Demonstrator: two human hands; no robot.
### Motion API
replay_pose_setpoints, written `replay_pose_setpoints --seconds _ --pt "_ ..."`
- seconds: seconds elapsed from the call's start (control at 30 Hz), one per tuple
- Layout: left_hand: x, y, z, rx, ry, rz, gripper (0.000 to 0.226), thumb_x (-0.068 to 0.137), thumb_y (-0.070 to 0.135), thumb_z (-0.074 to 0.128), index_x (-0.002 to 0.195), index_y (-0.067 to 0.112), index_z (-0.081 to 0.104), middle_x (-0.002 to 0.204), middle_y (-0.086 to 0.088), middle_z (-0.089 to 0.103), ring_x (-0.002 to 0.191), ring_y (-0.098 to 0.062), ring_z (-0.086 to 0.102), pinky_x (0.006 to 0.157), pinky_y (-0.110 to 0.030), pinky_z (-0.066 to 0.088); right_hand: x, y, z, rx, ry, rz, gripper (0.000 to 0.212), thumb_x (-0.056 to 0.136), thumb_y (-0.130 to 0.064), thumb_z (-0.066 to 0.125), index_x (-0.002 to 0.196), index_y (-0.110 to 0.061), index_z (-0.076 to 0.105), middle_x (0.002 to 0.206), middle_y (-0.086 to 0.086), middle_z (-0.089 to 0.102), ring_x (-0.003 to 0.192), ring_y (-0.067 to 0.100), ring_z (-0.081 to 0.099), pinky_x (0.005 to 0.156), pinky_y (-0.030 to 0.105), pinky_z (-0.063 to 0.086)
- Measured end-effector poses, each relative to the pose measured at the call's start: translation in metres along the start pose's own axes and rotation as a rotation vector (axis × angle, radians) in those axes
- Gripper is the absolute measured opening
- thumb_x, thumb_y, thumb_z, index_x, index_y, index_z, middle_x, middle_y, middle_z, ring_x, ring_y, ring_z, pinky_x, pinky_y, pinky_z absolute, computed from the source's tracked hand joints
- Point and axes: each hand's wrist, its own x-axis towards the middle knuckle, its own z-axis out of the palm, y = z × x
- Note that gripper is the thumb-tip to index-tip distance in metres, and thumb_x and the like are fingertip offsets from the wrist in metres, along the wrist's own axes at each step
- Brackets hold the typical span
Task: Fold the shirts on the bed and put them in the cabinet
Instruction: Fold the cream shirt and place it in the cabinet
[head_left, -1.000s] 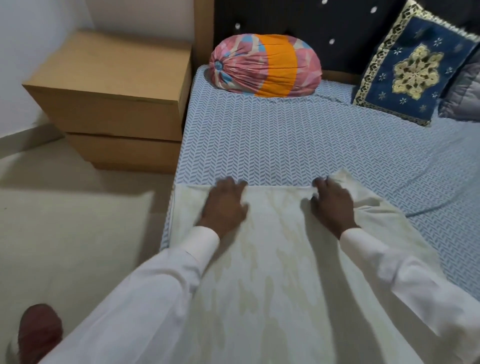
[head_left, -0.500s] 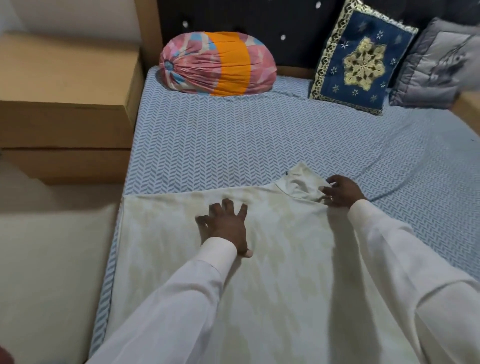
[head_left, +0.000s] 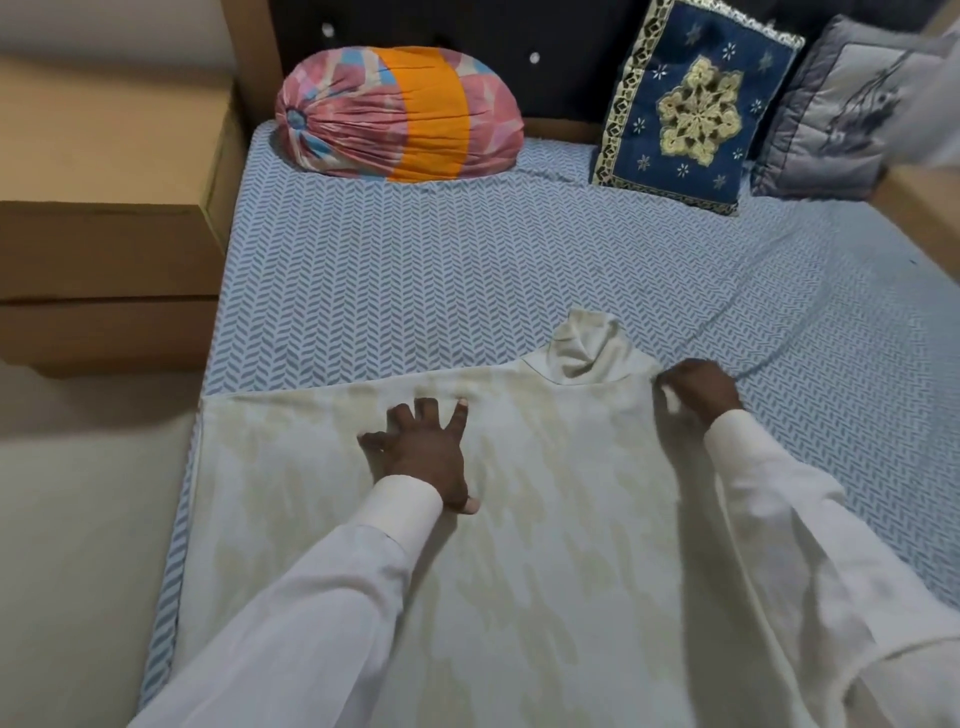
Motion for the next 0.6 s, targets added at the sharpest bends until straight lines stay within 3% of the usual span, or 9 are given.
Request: replay_pose_setpoints --seconds 0.1,0.23,0.33,0.4,0.43,0.5,0.57,0.6 --pt "0.004 -0.003 0.004 -0.003 0.001 0.001 0.132 0.056 0.072 0.072 0.151 0.039 -0.013 0.151 -0.009 0.009 0.134 -0.040 0.017 0.094 -0.065 0.035 -0.001 0.013 0.007 0.002 0.043 -0.046 0.009 0.084 -0.026 0.068 0.091 -0.021 0.068 0.102 0.013 0.071 0.099 0.031 0.065 0.087 0.036 0.051" --pt "0.006 -0.005 0.009 -0.017 -0.003 0.003 0.133 0.053 0.077 0.070 0.149 0.042 -0.015 0.152 -0.008 0.008 0.135 -0.041 0.016 0.095 -0.067 0.032 -0.025 0.018 -0.007 0.260 0.060 -0.090 0.040 0.093 -0.018 0.063 0.133 -0.017 0.056 0.125 0.014 0.064 0.111 0.027 0.061 0.097 0.031 0.043" --pt "0.000 -0.004 0.008 -0.019 0.007 0.023 0.129 0.059 0.076 0.069 0.150 0.040 -0.014 0.158 -0.010 -0.001 0.141 -0.045 0.007 0.101 -0.072 0.025 -0.078 0.047 -0.028 0.138 0.095 -0.197 0.040 0.095 -0.012 0.059 0.135 -0.011 0.055 0.124 0.015 0.064 0.117 0.029 0.059 0.098 0.028 0.039" --pt "-0.009 -0.007 0.011 -0.038 0.032 0.016 0.121 0.067 0.075 0.065 0.153 0.036 -0.011 0.161 -0.012 -0.002 0.144 -0.046 0.003 0.104 -0.071 0.019 -0.119 0.079 -0.028 0.034 0.063 -0.283 0.038 0.093 -0.013 0.062 0.130 -0.008 0.059 0.121 0.017 0.066 0.113 0.032 0.061 0.100 0.035 0.042" --pt "-0.016 -0.009 0.015 -0.018 0.063 0.017 0.114 0.072 0.073 0.063 0.154 0.033 -0.006 0.160 -0.015 0.005 0.144 -0.047 0.007 0.106 -0.070 0.017 -0.139 0.096 -0.024 -0.028 0.052 -0.319 0.037 0.093 -0.019 0.060 0.128 -0.009 0.062 0.121 0.016 0.067 0.112 0.033 0.062 0.101 0.039 0.043" --pt "-0.038 -0.007 0.025 0.043 0.233 0.076 0.089 0.083 0.056 0.064 0.153 0.020 0.021 0.146 -0.024 0.037 0.135 -0.049 0.033 0.107 -0.068 0.023 -0.175 0.131 -0.018 -0.133 0.049 -0.376 0.042 0.091 -0.030 0.051 0.126 -0.012 0.064 0.122 0.012 0.067 0.113 0.032 0.062 0.102 0.041 0.046" --pt "-0.065 0.000 0.047 0.049 0.521 0.219 0.049 0.087 0.017 0.054 0.135 0.006 0.052 0.111 -0.027 0.061 0.103 -0.047 0.057 0.094 -0.063 0.042 -0.206 0.158 -0.021 -0.201 0.057 -0.383 0.045 0.086 -0.027 0.048 0.125 -0.011 0.065 0.123 0.011 0.067 0.113 0.032 0.061 0.101 0.041 0.045" --pt "-0.078 0.001 0.056 0.028 0.593 0.266 0.046 0.081 0.008 0.045 0.124 0.004 0.060 0.098 -0.024 0.062 0.088 -0.043 0.060 0.086 -0.056 0.048 -0.215 0.169 -0.021 -0.218 0.067 -0.372 0.046 0.084 -0.023 0.049 0.124 -0.008 0.065 0.121 0.013 0.066 0.112 0.034 0.061 0.099 0.042 0.045"
